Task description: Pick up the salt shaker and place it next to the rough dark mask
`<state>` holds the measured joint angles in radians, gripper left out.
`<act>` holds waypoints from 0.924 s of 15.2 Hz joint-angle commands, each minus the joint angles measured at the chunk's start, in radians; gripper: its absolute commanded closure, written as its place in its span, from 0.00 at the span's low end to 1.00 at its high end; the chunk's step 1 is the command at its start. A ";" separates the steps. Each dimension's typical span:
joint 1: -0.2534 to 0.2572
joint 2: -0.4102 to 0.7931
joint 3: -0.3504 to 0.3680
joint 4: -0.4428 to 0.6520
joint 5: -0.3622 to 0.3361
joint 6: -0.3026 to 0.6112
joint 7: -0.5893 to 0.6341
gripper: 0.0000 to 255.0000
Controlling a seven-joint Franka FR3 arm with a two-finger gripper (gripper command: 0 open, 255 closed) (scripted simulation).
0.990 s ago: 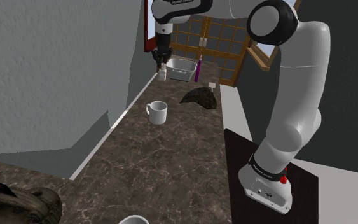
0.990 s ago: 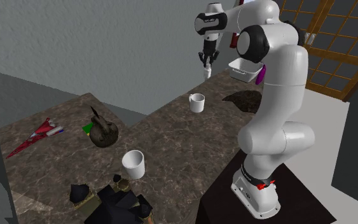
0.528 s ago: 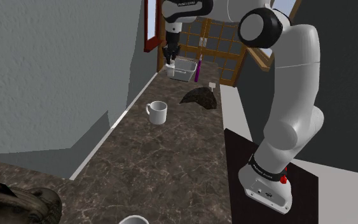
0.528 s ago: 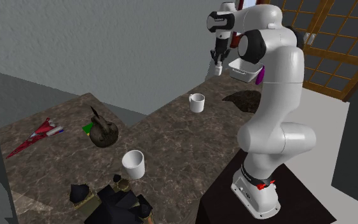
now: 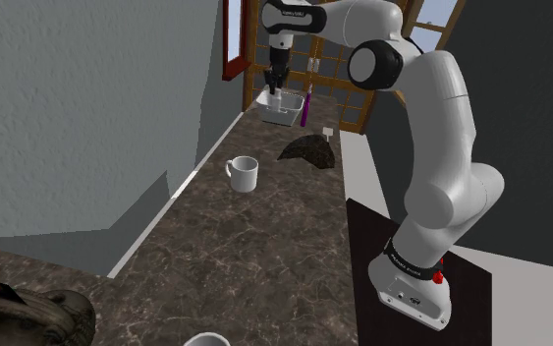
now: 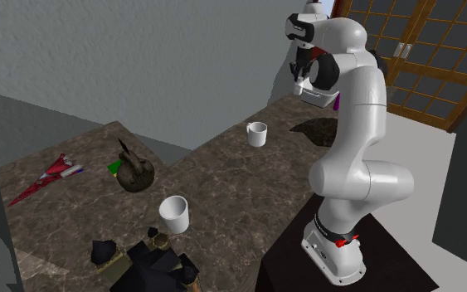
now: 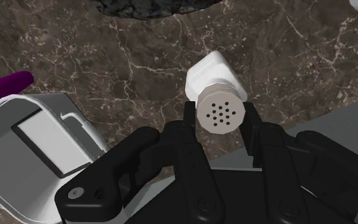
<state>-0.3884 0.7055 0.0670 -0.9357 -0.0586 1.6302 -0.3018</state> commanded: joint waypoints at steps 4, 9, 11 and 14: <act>-0.007 0.008 -0.001 -0.045 0.000 0.054 -0.007 1.00; -0.010 0.001 -0.001 -0.125 0.000 0.126 -0.005 1.00; -0.011 0.001 -0.001 -0.152 0.000 0.153 -0.004 1.00; -0.011 0.003 -0.001 -0.188 -0.001 0.192 -0.003 1.00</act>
<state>-0.4001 0.7078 0.0655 -1.1108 -0.0593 1.8073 -0.3057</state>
